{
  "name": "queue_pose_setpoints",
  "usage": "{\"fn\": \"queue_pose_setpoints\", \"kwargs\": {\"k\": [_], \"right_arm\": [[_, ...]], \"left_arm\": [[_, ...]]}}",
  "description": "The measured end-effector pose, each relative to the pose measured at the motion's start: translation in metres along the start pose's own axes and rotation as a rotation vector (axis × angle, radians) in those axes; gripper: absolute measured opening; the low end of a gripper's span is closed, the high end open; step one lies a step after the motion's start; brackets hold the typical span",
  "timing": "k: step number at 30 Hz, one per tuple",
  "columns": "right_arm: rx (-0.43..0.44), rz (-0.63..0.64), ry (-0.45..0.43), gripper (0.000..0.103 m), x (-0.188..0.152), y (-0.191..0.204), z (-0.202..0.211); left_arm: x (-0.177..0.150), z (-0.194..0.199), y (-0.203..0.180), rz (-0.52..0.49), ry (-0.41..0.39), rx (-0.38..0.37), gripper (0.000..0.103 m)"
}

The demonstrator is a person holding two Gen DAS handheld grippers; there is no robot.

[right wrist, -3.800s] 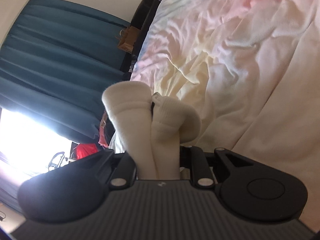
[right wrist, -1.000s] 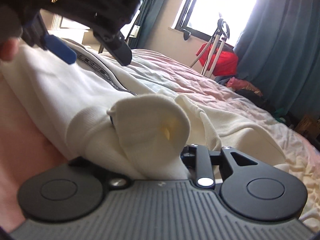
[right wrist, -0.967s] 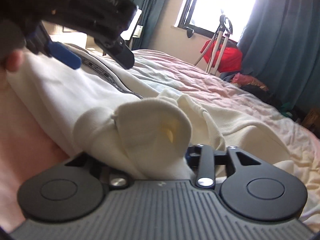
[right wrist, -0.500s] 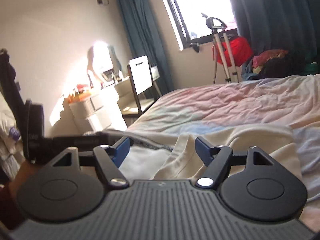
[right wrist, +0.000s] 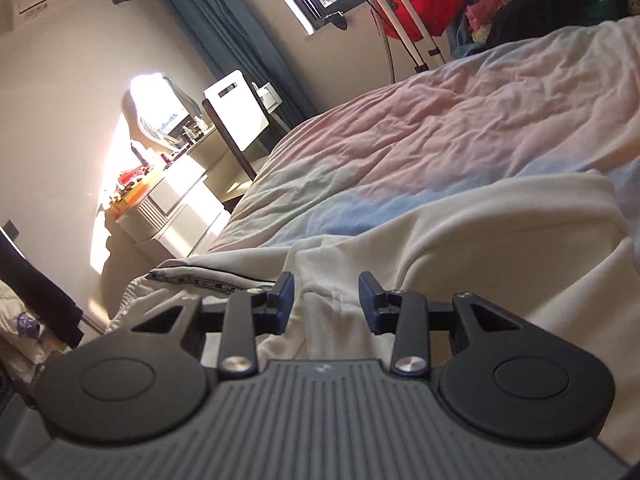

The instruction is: Fold clothes

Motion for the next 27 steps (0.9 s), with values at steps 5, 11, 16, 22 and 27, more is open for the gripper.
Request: {"fn": "queue_pose_setpoints", "kwargs": {"k": [5,11,16,22,27], "right_arm": [[0.006,-0.1,-0.068,0.039,0.003,-0.009,0.014],[-0.056,-0.152,-0.125,0.04,0.001,-0.017,0.033],[-0.13,-0.15,-0.128,0.04,-0.008,-0.024,0.039],[-0.144,0.097,-0.058,0.04,-0.025,0.015,0.02],[-0.195,0.201,-0.004,0.039,-0.041,0.024,-0.01]], "left_arm": [[-0.005,-0.032,0.01,0.027,0.042,0.064,0.049],[0.001,-0.022,0.04,0.281,0.014,-0.007,0.012],[-0.004,0.004,0.066,0.572,-0.003,-0.096,0.007],[-0.009,0.002,0.076,0.588,0.042,-0.045,0.01],[-0.005,0.005,0.07,0.513,0.033,-0.005,0.022]]}}
Point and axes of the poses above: each gripper's, at about its wrist camera, not at the fingertips, and z roughly against the way its jaws point, y to its left, x to its top, the point moved 8 cm from there along -z, roughly the way its jaws point, and after that the axes turned 1 degree about y, right-handed, at the moved point
